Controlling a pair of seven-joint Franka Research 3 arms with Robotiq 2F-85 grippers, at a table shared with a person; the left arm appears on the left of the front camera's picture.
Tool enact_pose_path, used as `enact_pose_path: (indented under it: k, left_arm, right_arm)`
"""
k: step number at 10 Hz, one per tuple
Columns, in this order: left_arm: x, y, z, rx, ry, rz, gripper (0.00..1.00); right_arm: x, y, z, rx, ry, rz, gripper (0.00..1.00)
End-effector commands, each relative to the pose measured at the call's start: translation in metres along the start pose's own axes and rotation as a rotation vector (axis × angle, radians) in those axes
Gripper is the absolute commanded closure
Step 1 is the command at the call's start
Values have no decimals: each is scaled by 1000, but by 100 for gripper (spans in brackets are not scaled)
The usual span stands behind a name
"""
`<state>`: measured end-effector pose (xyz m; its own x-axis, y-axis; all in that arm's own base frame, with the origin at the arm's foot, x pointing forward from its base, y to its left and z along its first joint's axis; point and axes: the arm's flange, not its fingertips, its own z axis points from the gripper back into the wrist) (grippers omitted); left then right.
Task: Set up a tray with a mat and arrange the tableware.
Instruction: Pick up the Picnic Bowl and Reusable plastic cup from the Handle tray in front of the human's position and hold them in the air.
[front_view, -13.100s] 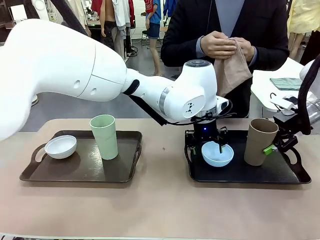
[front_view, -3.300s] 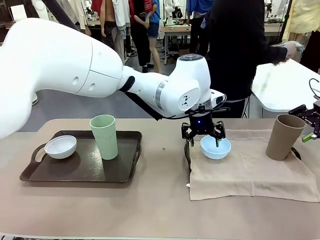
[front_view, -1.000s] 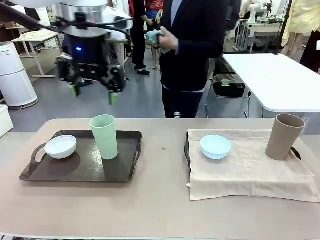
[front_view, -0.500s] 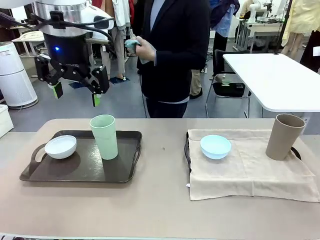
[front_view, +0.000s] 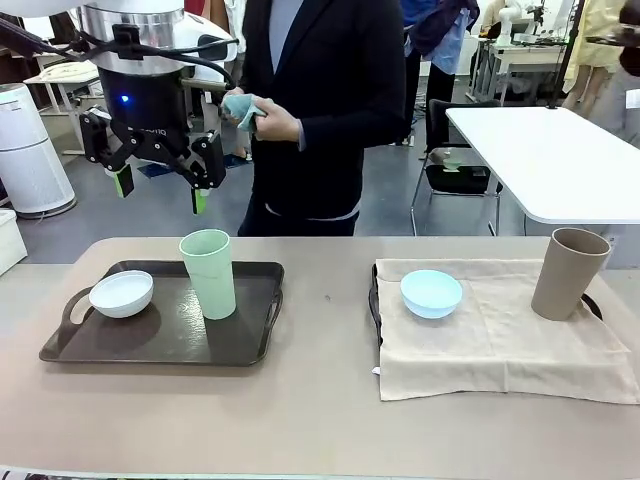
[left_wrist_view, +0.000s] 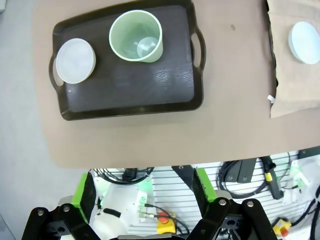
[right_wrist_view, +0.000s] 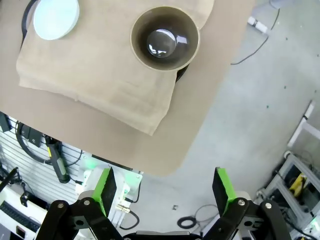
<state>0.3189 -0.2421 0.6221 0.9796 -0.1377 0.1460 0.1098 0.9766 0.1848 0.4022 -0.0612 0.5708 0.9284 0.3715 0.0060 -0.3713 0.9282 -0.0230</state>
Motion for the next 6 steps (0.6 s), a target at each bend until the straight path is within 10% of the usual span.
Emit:
enact_pose_path:
  k: [1,3,6]
  left_arm:
    - [2,3,3,-9,5,3,0]
    - [3,42,31,-189,-97,-67,0]
    - [-20,157,28,-588,-225,-64,0]
  right_arm:
    - [-1,1,2,-21,12,-21,0]
    - [10,28,27,101,-2,105,0]
    - [15,28,48,734,-34,185,0]
